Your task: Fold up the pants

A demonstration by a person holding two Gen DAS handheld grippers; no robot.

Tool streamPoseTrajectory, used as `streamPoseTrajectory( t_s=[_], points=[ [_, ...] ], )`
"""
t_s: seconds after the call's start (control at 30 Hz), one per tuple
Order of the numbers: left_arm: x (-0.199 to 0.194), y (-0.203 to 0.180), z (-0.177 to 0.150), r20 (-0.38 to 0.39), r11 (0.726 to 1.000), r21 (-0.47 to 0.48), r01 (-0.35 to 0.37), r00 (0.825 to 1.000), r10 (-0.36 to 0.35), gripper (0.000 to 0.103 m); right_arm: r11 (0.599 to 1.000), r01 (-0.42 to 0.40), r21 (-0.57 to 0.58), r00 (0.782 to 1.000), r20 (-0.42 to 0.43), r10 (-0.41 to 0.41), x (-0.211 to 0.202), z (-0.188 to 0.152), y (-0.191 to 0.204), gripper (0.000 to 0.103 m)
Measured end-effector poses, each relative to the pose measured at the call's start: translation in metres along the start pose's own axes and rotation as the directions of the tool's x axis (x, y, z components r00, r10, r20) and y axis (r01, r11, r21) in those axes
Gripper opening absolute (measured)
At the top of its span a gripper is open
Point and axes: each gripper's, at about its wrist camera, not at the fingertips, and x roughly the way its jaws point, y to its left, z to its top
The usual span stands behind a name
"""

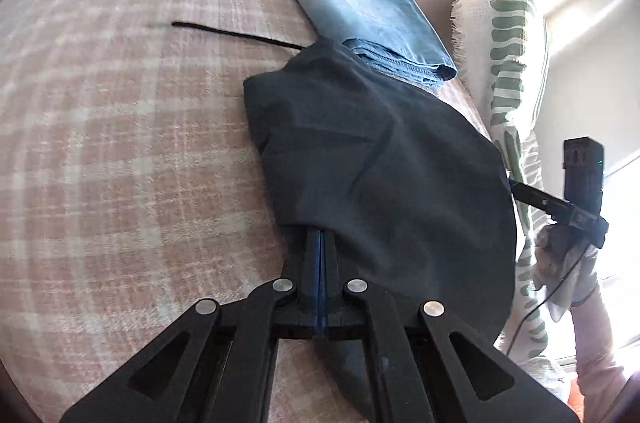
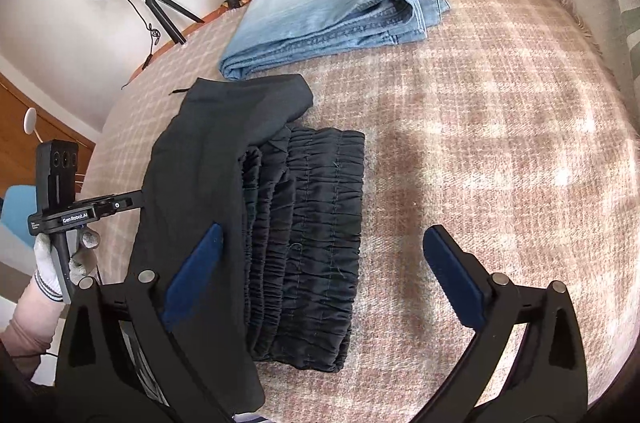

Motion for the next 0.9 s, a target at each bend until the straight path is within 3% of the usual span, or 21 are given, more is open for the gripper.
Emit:
streamPoseTrajectory(
  t_s=[0.1, 0.2, 0.43, 0.6, 0.67, 0.9],
  points=[
    [0.011, 0.003, 0.002, -0.03, 1.0, -0.016, 0.008, 1.0, -0.008, 0.0, 1.0, -0.025, 0.001, 0.999, -0.028, 0.025, 0.014, 0.0, -0.003, 0.103],
    [0.017, 0.0, 0.003, -0.026, 1.0, -0.001, 0.011, 1.0, -0.011, 0.0, 0.991, -0.129, 0.04, 0.989, -0.071, 0.132, 0.029, 0.0, -0.005, 0.103],
    [0.026, 0.007, 0.013, 0.002, 0.994, -0.049, 0.095, 0.995, -0.095, 0.0, 0.991, -0.127, -0.033, 0.991, -0.048, 0.126, 0.041, 0.006, 0.016, 0.102],
    [0.037, 0.014, 0.021, 0.044, 0.976, -0.127, 0.178, 0.984, -0.173, 0.0, 0.994, -0.093, -0.066, 0.995, -0.044, 0.09, 0.043, 0.008, 0.023, 0.088],
    [0.039, 0.014, 0.022, 0.065, 0.972, -0.129, 0.195, 0.98, -0.188, 0.0, 0.995, -0.088, -0.056, 0.996, -0.04, 0.085, 0.041, 0.008, 0.019, 0.078],
    [0.042, -0.009, 0.022, 0.085, 0.992, -0.017, 0.123, 0.989, -0.121, 0.0, 0.995, -0.074, -0.07, 0.997, 0.009, 0.075, 0.023, 0.007, 0.02, 0.044]
  ],
)
